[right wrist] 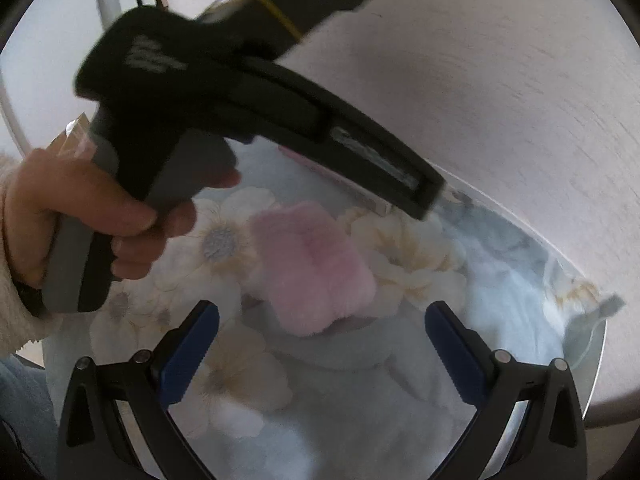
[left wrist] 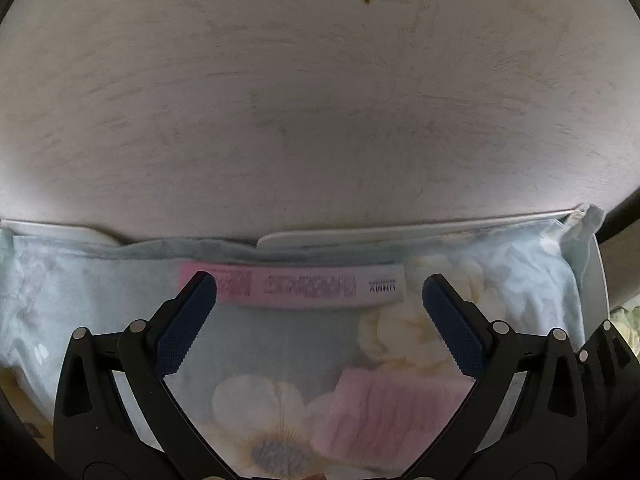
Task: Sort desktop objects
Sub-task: 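Grasp the pink fluffy pad with the right tool while the left tool approaches the pink box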
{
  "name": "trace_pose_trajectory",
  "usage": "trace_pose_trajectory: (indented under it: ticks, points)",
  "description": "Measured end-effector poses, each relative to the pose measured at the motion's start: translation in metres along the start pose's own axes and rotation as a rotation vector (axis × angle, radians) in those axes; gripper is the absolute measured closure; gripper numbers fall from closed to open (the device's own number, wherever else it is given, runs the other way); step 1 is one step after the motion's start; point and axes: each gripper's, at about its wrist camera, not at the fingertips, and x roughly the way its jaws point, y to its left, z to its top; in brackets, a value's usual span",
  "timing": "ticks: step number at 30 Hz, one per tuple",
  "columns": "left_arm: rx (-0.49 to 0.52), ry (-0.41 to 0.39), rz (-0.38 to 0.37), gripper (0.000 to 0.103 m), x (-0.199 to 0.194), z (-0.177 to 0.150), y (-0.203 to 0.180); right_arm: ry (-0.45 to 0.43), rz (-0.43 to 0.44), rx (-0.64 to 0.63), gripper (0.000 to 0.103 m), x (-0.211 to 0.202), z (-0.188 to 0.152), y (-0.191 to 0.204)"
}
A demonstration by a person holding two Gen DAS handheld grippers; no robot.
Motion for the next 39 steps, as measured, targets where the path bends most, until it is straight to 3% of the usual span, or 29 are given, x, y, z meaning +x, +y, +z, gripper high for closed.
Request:
trace_pose_trajectory:
  ticks: [8, 15, 22, 31, 39]
  points:
    - [0.013, 0.005, 0.046, 0.000, 0.017, 0.003, -0.003, -0.020, 0.013, -0.036, 0.000, 0.010, 0.009, -0.005]
    - [0.101, -0.027, 0.110, 0.000, 0.021, -0.005, -0.011, -0.018, 0.030, -0.036, 0.000, 0.016, 0.009, -0.003]
    - [0.117, -0.082, 0.088, 0.000, 0.017, -0.013, -0.009, -0.021, 0.036, -0.072, 0.000, 0.019, 0.008, 0.004]
    - [0.015, -0.063, 0.135, 0.000, 0.006, -0.020, 0.014, -0.009, 0.018, -0.128, 0.000, 0.018, 0.010, 0.020]
    - [0.080, -0.004, 0.126, 0.000, -0.005, -0.037, 0.014, 0.008, 0.028, -0.197, 0.005, 0.014, 0.008, 0.042]
